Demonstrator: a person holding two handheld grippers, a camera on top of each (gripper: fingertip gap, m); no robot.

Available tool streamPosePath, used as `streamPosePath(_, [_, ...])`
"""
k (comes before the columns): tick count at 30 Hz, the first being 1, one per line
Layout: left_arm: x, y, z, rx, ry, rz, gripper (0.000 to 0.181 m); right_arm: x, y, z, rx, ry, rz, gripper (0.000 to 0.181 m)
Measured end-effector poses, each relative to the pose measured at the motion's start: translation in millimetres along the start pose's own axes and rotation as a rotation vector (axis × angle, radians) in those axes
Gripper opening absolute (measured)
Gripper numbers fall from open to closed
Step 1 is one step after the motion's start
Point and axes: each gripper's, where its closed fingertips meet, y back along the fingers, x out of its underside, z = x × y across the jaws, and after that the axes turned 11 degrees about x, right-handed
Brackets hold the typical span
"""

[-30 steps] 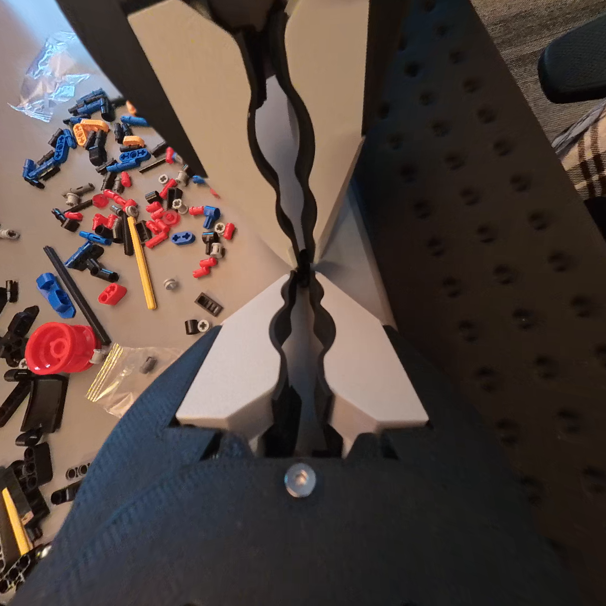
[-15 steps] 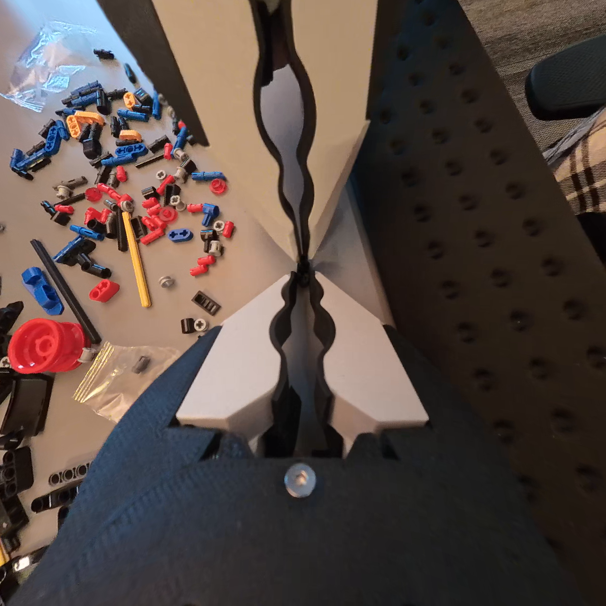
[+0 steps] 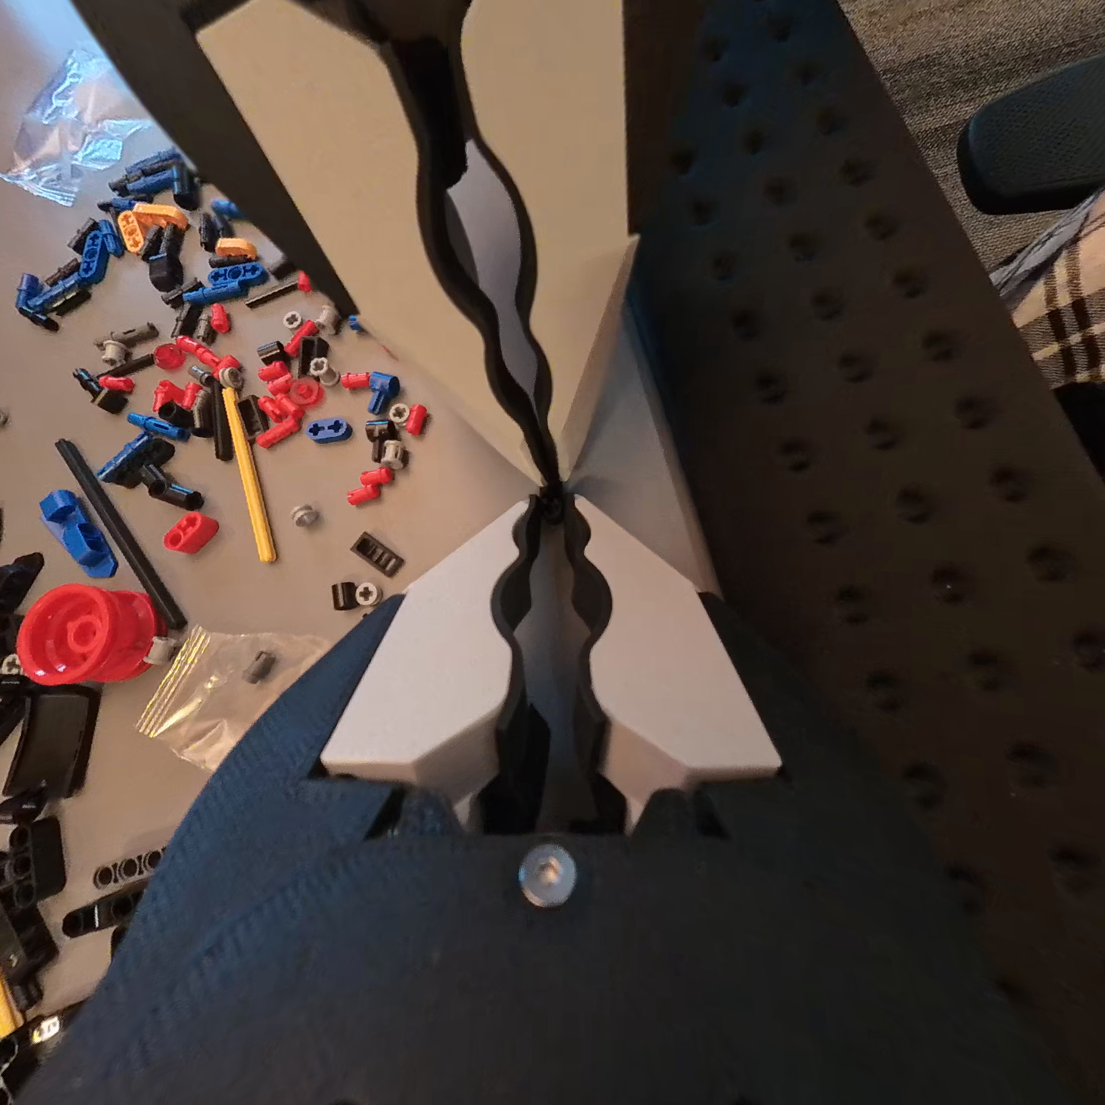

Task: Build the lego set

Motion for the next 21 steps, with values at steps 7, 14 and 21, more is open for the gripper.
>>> streamPosePath(7, [-0.4, -0.5, 0.1, 0.004, 0.008, -0.008, 0.007, -2.0, 7.1, -2.1, -0.033, -0.088, -0.074, 0.0])
streamPosePath(14, [0.9, 2.0, 5.1, -0.012, 0.041, -0.012, 0.006, -6.3, 13.5, -7.8, 0.091, -0.102, -0.143, 0.016])
streamPosePath(21, [-8.5, 20.5, 7.4, -0.019, 0.066, -0.082, 0.005, -19.8, 7.1, -14.9, 0.131, -0.169, -0.232, 0.006])
